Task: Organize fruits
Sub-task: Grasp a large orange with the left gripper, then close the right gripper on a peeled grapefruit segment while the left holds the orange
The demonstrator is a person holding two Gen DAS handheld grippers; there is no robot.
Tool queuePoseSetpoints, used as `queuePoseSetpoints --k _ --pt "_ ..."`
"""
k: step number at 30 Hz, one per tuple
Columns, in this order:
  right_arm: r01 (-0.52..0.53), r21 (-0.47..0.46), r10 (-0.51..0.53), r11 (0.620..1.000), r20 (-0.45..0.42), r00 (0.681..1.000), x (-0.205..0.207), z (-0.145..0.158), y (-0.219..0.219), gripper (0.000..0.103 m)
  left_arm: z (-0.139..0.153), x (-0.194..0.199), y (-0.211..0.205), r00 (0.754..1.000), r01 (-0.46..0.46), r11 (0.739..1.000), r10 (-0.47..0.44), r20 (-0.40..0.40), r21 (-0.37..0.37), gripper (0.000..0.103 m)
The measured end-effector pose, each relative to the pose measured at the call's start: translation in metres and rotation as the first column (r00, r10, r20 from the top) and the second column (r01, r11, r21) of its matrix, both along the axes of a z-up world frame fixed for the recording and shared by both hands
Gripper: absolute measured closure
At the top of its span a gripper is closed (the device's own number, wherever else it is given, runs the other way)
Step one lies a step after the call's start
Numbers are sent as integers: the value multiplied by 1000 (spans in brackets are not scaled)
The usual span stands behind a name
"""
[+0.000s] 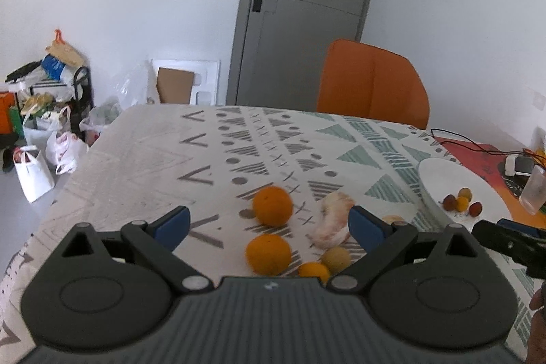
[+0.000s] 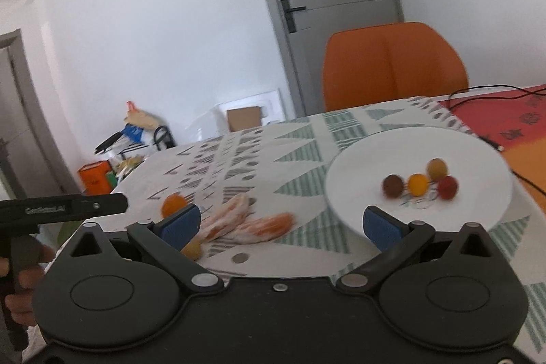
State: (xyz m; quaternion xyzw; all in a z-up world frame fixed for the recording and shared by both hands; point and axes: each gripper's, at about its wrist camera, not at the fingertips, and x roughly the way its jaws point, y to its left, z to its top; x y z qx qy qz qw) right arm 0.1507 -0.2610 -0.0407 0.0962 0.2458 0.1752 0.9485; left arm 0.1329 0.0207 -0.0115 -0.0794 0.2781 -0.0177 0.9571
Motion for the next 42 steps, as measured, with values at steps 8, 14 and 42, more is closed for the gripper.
queuePoseSetpoints --k 8,14,42 --pt "-47 6 48 999 -28 998 5 -8 12 1 -17 4 10 1000 -14 999 14 -7 -43 8" --pt "-100 -16 99 995 -57 993 13 -16 24 13 -33 15 15 999 -22 997 19 -37 -79 28" --pt "-105 -195 79 975 -138 987 71 -37 74 15 -53 15 58 997 -72 958 68 -23 -279 67"
